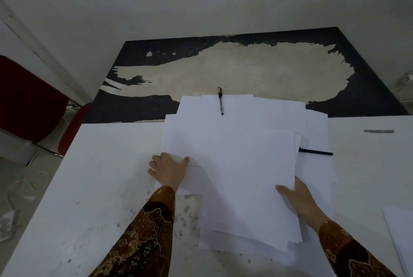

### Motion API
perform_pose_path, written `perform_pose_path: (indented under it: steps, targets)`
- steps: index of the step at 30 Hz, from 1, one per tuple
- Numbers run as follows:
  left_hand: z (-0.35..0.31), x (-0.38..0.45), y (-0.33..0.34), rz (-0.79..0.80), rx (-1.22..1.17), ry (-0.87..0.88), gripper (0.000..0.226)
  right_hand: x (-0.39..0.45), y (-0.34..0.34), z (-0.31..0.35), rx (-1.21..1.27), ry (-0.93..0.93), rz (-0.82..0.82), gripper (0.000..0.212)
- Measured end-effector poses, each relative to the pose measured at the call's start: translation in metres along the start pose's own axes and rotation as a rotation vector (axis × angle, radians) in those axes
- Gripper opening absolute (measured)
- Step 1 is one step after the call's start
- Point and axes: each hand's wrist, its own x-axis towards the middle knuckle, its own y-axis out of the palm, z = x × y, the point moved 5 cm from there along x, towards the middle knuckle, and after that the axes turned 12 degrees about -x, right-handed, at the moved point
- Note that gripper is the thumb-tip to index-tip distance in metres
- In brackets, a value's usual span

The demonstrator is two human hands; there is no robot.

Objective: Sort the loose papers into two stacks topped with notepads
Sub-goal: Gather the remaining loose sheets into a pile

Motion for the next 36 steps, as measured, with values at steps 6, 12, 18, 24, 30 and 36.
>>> perform_pose_path:
  steps: [6, 12, 18, 24, 30, 36]
  targets:
    - [-0.008, 0.006, 0.011, 0.025, 0.089, 0.049, 0.097, 0.001, -0.001, 0.003, 0.023, -0.023, 0.006, 0.031]
    - [-0.01, 0.004, 0.015, -0.012, 0.112, 0.119, 0.075, 0.0, 0.0, 0.003, 0.025, -0.045, -0.001, 0.031]
    - [-0.013, 0.004, 0.021, 0.066, 0.064, 0.146, 0.074, -0.001, -0.001, 0.002, 0.025, -0.058, -0.002, 0.032]
    - [-0.015, 0.0, 0.01, 0.036, -0.162, 0.072, 0.097, -0.001, -0.001, 0.004, 0.008, -0.062, -0.011, 0.03]
    - [-0.04, 0.02, 0.007, 0.169, -0.791, -0.134, 0.064, 0.001, -0.001, 0.002, 0.015, -0.06, 0.003, 0.03]
    - [-0.075, 0.026, -0.027, 0.198, -0.899, -0.091, 0.015, 0.004, -0.001, -0.003, 0.043, -0.04, -0.002, 0.029]
